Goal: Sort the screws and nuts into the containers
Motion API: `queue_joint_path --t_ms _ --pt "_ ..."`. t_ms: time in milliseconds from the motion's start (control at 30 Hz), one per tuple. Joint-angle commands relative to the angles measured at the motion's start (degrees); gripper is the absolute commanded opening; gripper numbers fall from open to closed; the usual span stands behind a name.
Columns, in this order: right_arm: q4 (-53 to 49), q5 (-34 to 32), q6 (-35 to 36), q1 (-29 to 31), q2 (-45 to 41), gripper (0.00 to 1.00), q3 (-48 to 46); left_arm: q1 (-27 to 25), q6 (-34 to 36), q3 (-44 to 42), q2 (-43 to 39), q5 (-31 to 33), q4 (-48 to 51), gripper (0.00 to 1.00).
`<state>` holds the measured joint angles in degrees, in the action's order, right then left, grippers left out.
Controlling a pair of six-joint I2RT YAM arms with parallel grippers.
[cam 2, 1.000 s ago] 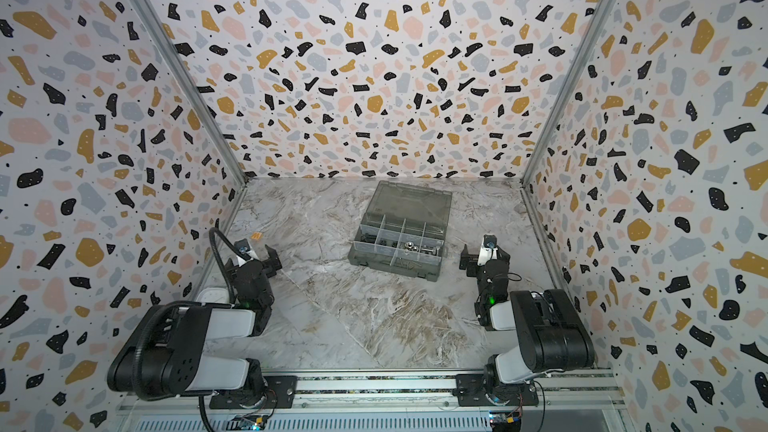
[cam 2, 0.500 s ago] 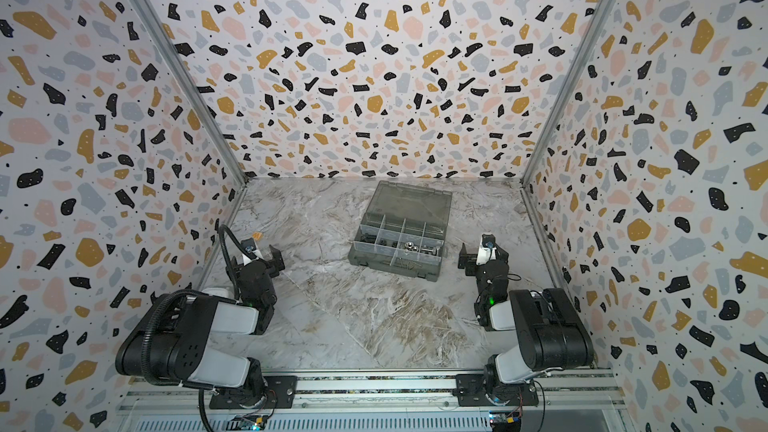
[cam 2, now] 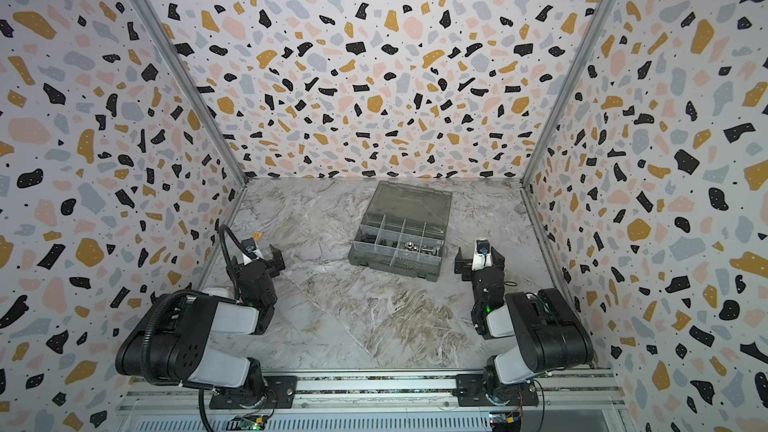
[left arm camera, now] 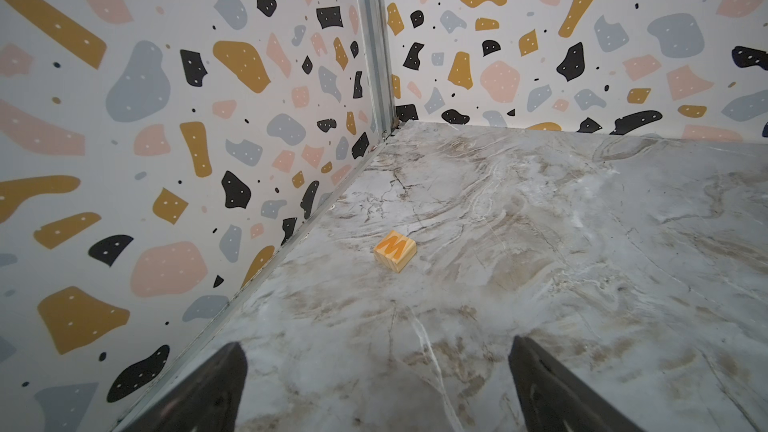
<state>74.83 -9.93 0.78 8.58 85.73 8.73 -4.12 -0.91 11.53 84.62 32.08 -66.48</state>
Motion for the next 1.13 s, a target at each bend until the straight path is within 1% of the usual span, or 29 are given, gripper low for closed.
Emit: queue_joint_path --t_ms 0,633,667,833,1100 --pt "1.8 -0.5 0.7 -0.2 -0.7 0.99 0.7 0.4 -0.5 1.0 0.1 0.2 -3.7 1.00" --pt "1.6 1.5 0.4 -1.3 0.0 0.99 1.7 0.5 -0.4 0.9 0.2 0.2 -4.0 1.00" --pt "-0.4 1.8 0.3 -1.4 0.0 0.99 2.0 0.4 -0.4 0.9 0.1 0.2 -4.0 1.00" --pt "-2.8 5.0 -0.8 -3.4 0.2 0.99 3.3 0.4 -0.4 0.9 0.1 0.2 -4.0 1.00" --pt "-2.6 5.0 -0.8 -3.3 -0.1 0.99 3.0 0.5 -0.4 1.0 0.1 0.2 -3.8 1.00"
